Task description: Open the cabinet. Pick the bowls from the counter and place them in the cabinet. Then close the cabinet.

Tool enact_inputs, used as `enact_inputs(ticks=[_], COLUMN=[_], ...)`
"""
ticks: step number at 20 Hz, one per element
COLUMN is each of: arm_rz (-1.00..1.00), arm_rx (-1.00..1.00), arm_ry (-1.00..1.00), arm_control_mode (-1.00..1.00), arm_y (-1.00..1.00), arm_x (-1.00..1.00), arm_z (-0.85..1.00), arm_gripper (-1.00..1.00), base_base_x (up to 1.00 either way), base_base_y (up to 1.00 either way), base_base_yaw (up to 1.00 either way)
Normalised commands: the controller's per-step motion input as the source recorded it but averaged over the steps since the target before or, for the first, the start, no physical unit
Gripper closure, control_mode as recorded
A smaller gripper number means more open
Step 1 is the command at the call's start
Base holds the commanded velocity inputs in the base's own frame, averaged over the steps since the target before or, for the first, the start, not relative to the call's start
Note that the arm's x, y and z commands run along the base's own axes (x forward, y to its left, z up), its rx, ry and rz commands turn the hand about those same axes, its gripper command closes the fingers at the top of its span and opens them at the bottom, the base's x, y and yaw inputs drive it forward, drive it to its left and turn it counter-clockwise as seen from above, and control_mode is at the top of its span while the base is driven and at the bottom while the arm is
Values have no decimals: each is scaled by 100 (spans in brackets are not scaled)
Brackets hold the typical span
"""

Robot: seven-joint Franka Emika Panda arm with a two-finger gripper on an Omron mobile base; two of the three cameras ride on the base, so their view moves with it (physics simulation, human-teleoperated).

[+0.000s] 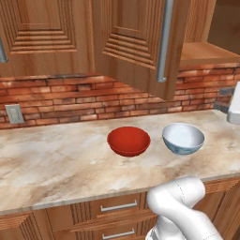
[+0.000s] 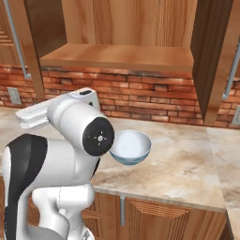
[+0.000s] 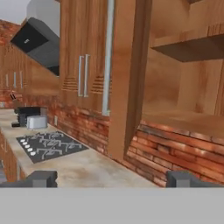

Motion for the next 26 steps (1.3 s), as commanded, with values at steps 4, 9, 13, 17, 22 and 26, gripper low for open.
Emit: enact_inputs(ticks=[4, 9, 13, 17, 22, 26], arm_rz=[4, 0, 1, 4, 2, 3], arm_rx=[6, 1, 0, 0, 0, 0], arm_ry=[0, -9, -22, -16, -7, -1], arm_control_mode=[-100, -100, -100, -100, -100, -100], arm_y=[-16, -2, 0, 0, 0, 0], arm_x=[38, 34, 38, 46, 44, 29], arm_z=[0, 5, 5, 3, 5, 14], arm_gripper=[-100, -100, -100, -100, -100, -100], base_base_x=[0, 0, 0, 0, 0, 0], base_base_y=[0, 0, 0, 0, 0, 0], base_base_yaw=[0, 0, 0, 0, 0, 0])
